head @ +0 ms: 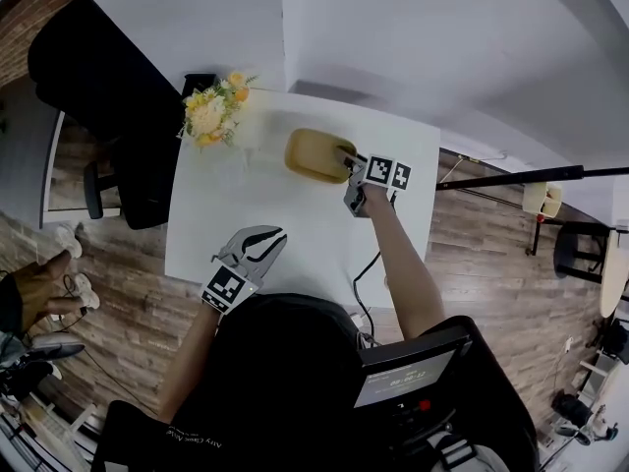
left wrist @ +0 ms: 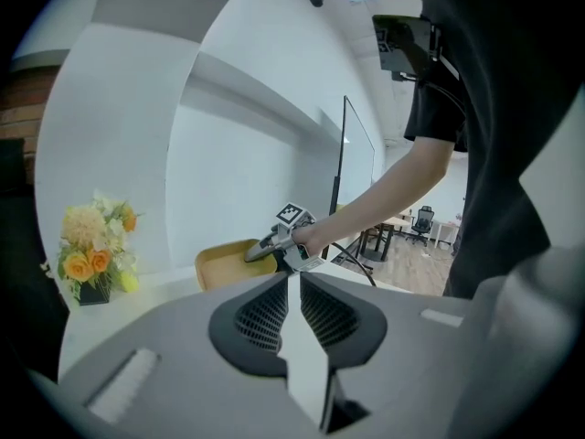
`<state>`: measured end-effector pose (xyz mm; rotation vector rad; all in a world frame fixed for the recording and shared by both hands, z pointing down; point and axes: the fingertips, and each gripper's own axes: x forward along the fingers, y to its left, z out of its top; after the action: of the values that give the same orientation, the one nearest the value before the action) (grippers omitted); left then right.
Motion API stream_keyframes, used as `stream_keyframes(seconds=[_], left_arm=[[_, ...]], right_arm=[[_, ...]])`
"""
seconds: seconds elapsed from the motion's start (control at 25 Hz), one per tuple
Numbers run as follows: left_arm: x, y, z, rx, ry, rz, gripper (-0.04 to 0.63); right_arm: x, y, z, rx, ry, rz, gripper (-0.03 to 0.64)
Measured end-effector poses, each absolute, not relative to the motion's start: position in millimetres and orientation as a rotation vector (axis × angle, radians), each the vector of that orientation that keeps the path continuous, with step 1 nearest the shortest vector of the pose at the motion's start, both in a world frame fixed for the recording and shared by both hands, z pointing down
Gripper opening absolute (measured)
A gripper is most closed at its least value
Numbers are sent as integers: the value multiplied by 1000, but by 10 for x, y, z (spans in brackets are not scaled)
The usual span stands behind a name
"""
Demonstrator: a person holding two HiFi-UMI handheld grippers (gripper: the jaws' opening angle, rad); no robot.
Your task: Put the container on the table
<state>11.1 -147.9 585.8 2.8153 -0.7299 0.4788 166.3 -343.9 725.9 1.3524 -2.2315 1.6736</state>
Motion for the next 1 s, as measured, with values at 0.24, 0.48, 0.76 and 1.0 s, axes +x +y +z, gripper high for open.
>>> stream_keyframes(seconds=[0.24, 0.48, 0.76, 1.0], left_arm=[[111, -1570, 5910, 2758, -757, 459, 34], [75, -1647, 5930, 2738, -766, 438, 32], [-1, -1668, 5931, 2723, -770, 416, 32], [-59, -1642, 5978, 2711, -777, 425, 32]], right_arm=[[1682, -3622, 7353, 1370, -2206, 1637, 142], [1617, -3742, 7444, 1336, -2195, 1641, 143], [1569, -3799, 7608, 1295, -2147, 1584, 143], [1534, -3852, 7675, 1290, -2130, 1565, 142]])
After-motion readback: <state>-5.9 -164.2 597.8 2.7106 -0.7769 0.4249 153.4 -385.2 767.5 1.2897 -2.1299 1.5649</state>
